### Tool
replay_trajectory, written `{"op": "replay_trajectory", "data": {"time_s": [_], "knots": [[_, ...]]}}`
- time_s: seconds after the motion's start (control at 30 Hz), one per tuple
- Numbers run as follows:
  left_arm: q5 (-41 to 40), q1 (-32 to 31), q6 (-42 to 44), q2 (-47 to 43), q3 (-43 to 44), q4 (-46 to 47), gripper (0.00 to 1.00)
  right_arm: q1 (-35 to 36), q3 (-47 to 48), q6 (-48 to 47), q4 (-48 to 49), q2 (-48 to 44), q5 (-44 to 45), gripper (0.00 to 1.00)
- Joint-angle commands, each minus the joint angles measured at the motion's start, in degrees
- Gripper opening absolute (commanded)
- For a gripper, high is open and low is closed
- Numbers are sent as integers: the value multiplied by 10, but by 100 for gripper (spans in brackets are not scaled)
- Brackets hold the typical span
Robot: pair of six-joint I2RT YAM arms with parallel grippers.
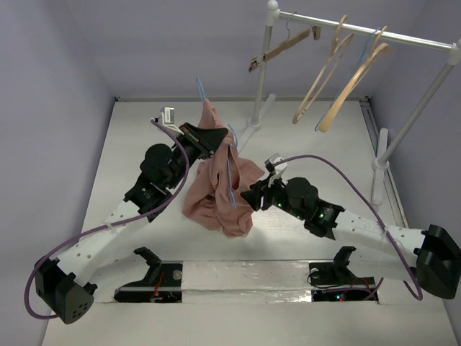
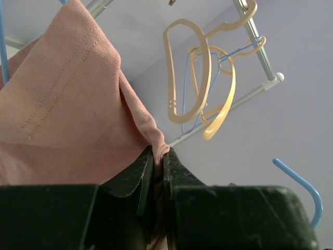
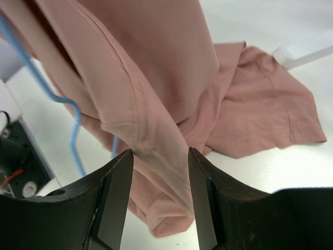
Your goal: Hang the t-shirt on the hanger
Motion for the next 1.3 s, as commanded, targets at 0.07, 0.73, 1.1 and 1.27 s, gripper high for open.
{"op": "replay_trajectory", "data": {"time_s": [0.07,0.73,1.1,1.27], "knots": [[6,0,-7,-25,12,53,0,1,28,-16,-8,47,9,42],[-35,5,-16,-21,50,214,0,25,-58,76,3,19,-57,0],[-100,5,59,3,76,264,0,56,-43,88,-64,-6,-64,0],[-118,5,91,10,51,289,0,80,0,81,-115,-29,-58,0]]}}
